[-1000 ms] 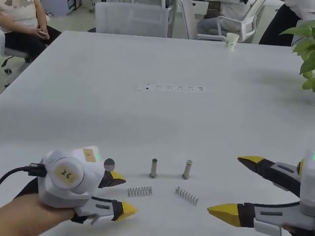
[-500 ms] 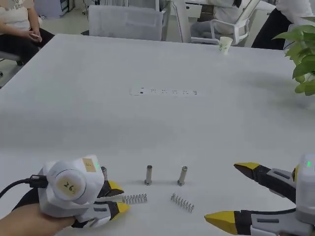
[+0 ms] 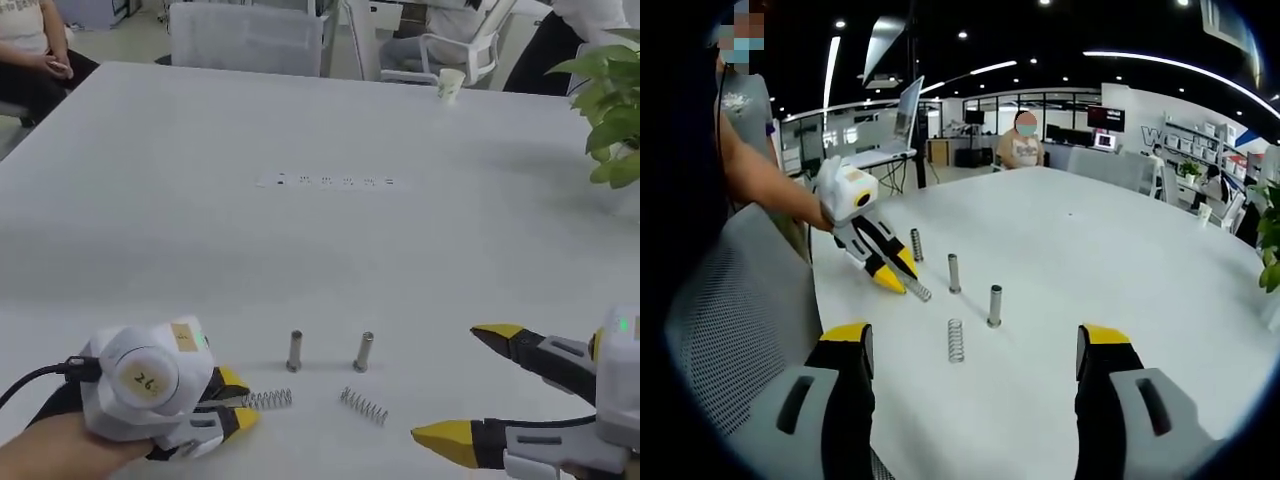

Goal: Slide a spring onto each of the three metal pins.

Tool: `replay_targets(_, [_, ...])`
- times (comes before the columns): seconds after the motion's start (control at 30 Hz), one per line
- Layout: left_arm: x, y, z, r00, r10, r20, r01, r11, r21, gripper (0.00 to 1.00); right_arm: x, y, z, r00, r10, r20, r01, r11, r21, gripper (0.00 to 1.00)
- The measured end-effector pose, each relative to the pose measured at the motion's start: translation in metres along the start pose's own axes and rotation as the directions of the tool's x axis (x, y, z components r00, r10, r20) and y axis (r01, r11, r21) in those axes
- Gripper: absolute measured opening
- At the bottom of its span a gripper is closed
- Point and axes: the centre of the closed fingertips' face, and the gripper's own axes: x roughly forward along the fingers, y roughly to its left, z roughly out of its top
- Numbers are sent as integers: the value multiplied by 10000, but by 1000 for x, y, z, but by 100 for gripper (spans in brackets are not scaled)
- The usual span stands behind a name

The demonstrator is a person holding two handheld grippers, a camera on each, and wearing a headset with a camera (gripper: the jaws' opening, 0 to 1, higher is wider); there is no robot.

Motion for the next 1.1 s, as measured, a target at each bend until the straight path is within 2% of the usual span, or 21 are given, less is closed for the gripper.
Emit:
replay_targets(0.3, [3,0,2,10000,51,21,-51,9998,193,5,-2,0,-3,10000,-19,-15,19,10000,-5,83])
replay_targets(0.67, [6,-8,3,10000,-29,54,27,9994,348,3,-6,-2,-7,10000,16,43,-16,10000,15,83])
replay_targets(1.0, [-14,-19,17,9989,-306,349,289,9984,496,3,-6,0,-4,9998,111,193,-110,9999,-48,82])
replay_targets(1.1, [-25,-20,27,9978,-330,581,300,9982,524,3,-6,2,0,9996,166,229,-163,9998,-101,80])
